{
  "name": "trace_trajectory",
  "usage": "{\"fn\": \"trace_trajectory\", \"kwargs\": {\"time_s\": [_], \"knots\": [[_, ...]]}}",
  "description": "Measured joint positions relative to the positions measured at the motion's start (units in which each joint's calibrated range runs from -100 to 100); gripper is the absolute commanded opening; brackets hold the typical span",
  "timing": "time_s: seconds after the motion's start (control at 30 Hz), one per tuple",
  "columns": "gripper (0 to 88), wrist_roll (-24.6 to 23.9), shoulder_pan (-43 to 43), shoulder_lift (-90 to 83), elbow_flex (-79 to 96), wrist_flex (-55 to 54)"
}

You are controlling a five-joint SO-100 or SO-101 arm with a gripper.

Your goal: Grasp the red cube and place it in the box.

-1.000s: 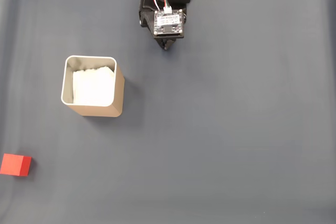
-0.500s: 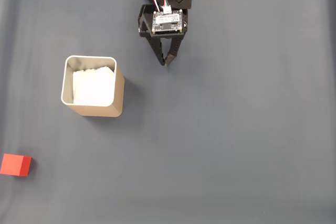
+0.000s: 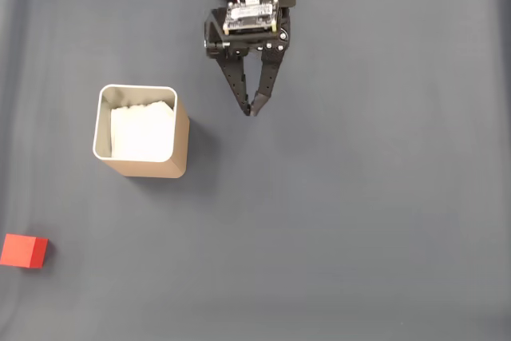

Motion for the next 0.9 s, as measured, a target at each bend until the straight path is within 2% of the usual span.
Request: {"fn": "trace_trajectory", "kwargs": {"time_s": [0.37,0.9], "knots": [[0.2,-1.9,0.9,20.5,-27.8,-0.4],[0.2,-1.2,11.4,36.5,-44.4,6.6]]}}
